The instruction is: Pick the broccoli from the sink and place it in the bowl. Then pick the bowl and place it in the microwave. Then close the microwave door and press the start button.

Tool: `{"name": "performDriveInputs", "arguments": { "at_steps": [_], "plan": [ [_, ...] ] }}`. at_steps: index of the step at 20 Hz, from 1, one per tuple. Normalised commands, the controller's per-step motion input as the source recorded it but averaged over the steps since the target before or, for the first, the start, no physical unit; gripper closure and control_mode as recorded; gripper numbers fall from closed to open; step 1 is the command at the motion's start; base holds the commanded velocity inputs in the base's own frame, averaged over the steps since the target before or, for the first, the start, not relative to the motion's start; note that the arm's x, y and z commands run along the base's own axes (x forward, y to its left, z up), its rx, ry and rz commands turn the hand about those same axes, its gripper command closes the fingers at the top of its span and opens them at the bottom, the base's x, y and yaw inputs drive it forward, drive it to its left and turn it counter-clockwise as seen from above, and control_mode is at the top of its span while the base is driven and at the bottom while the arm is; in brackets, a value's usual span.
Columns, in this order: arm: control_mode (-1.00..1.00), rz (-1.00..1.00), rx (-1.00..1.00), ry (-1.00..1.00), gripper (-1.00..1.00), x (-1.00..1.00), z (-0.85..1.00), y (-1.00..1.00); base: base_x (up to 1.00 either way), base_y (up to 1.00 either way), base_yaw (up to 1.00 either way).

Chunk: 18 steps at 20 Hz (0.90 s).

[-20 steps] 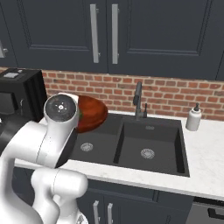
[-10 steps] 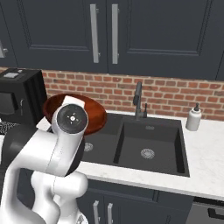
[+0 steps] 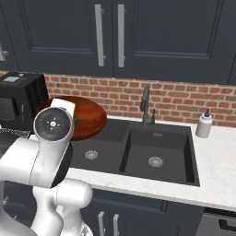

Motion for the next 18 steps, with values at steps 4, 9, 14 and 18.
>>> {"name": "performDriveInputs", "arguments": {
  "at_steps": [4, 9, 14, 18],
  "plan": [
    [-1.00, -0.01, -0.20, 0.00, 1.00, -0.02, 0.05, 0.28, 0.00, 0.00, 0.00],
    [-1.00, -0.06, -0.18, 0.00, 1.00, 0.01, 0.00, 0.26, 0.00, 0.00, 0.00],
    [1.00, -0.01, -0.02, 0.00, 1.00, 0.00, 0.00, 0.00, -0.12, -0.03, 0.00],
    [1.00, 0.00, 0.00, 0.00, 1.00, 0.00, 0.00, 0.00, -0.32, -0.01, 0.00]
  ]
}}
